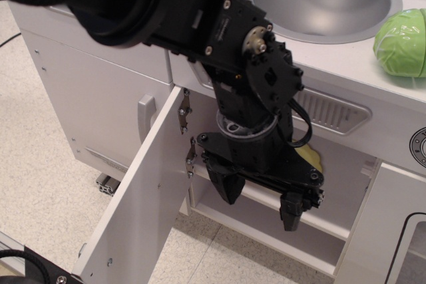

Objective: Close cabinet

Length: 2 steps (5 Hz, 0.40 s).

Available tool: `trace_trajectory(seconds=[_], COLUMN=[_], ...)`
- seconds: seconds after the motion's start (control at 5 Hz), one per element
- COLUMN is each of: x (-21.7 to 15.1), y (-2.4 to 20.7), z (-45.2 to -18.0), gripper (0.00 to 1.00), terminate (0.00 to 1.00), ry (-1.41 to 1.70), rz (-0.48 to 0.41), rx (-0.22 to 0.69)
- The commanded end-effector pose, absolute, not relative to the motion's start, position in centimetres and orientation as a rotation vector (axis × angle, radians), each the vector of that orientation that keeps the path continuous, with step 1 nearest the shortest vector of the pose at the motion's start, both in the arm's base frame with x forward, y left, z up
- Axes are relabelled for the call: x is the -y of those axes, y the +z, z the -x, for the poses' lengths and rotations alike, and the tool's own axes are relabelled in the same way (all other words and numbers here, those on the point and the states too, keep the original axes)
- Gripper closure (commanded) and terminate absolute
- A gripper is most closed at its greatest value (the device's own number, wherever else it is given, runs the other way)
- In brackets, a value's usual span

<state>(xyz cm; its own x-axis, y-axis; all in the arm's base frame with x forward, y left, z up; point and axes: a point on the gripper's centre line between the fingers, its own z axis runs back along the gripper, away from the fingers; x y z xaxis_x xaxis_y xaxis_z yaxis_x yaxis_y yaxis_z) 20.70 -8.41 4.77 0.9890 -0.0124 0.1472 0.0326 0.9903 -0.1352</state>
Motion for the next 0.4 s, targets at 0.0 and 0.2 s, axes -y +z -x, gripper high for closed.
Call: trace_trajectory(seconds=[0.0, 0.2], x=[8.4, 5.2], y=[4.8, 4.9], z=[-20.7, -21.6], gripper=[0.00, 0.00], terminate=[0.00, 0.00], ry=[-0.023, 0.019], rz=[0.138, 0.117], rx=[0.147, 0.160])
